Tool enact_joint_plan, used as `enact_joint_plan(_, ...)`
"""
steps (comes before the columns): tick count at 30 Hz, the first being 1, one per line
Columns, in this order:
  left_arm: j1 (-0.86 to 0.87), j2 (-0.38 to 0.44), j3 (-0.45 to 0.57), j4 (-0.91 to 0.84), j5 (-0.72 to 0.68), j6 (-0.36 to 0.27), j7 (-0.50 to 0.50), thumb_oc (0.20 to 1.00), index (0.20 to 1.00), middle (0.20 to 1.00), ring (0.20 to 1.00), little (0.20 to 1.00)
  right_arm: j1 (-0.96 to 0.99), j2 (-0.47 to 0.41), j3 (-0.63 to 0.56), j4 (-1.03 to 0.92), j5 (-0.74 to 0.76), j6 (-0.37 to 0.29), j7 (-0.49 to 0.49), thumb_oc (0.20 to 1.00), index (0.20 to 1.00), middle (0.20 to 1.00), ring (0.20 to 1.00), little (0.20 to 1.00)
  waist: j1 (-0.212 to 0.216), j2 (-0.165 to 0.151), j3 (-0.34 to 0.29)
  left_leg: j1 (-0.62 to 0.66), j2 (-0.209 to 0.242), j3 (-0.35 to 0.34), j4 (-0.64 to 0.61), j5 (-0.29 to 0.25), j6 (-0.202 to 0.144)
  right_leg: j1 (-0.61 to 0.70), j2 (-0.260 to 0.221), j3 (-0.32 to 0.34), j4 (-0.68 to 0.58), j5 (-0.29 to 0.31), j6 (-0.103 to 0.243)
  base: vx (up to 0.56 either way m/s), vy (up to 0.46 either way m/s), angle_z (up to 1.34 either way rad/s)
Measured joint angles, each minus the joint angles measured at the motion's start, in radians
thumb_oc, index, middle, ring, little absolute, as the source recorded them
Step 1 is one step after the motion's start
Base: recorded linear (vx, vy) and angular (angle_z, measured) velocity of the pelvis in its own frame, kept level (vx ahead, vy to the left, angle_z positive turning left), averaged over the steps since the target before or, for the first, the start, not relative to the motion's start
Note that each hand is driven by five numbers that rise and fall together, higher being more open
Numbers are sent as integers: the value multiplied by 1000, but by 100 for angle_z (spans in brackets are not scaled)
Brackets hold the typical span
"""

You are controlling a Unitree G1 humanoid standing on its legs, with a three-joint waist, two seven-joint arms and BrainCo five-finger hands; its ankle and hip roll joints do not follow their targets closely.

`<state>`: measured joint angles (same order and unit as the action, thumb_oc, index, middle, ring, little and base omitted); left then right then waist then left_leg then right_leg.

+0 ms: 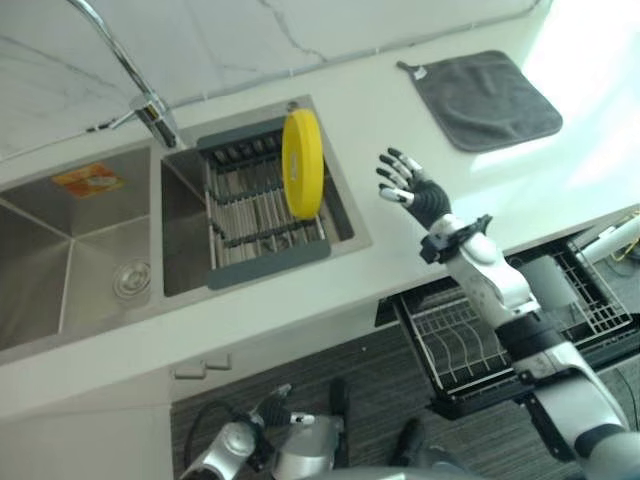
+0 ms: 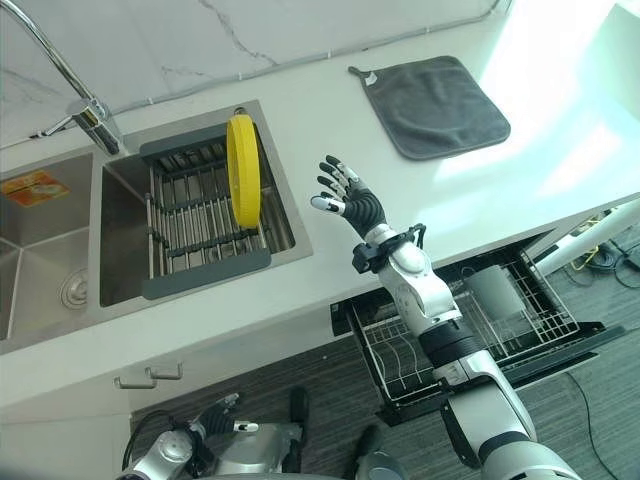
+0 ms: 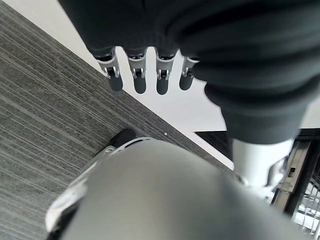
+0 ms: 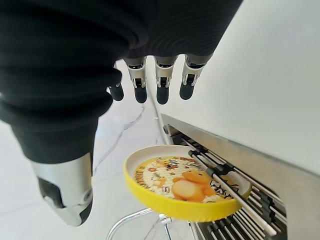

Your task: Place the dishes in the dishwasher.

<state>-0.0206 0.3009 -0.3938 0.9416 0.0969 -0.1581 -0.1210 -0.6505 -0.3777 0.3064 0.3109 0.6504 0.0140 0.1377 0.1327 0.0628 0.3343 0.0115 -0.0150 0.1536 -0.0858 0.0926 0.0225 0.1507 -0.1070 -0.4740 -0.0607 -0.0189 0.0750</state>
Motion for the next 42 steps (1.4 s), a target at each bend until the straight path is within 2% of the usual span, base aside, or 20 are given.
enact_joint_plan(3,4,4,-1,1,-3,-1,0,1000,1000,1000,1000,1000,-20,13,1,16,0,-1,0,1000,1000,1000,1000,1000,1,13,14,-4,-5,-5,0,0,1,-3,-5,-2,1,0,1,11,50,6)
enact_joint_plan(17,11,6,-1,1,-36,-21,-14,1000,1000,1000,1000,1000,-46,53,37,33,-2,-5,-39,1000,1000,1000,1000,1000,22,4,19,-9,-5,-21,0,8,2,-1,-3,-19,6,0,1,2,0,3)
enact_joint_plan(22,-4,6,-1,3,-35,-21,-14,1000,1000,1000,1000,1000,-92,57,57,32,-2,-9,-48,1000,1000,1000,1000,1000,23,6,51,-14,-5,-33,0,14,0,-2,-3,-31,12,0,1,-10,4,7)
enact_joint_plan(33,-14,7,-9,2,-33,-21,-14,1000,1000,1000,1000,1000,-105,57,78,33,-3,-7,-61,1000,1000,1000,1000,1000,48,8,51,-14,-7,-37,0,14,0,0,-4,-33,13,0,1,5,2,1)
enact_joint_plan(42,-20,11,-21,3,-27,-20,-13,1000,1000,1000,1000,1000,-106,78,79,33,-4,-7,-68,1000,1000,1000,1000,1000,51,10,52,-13,-8,-40,0,16,3,2,-6,-34,17,0,1,18,10,0)
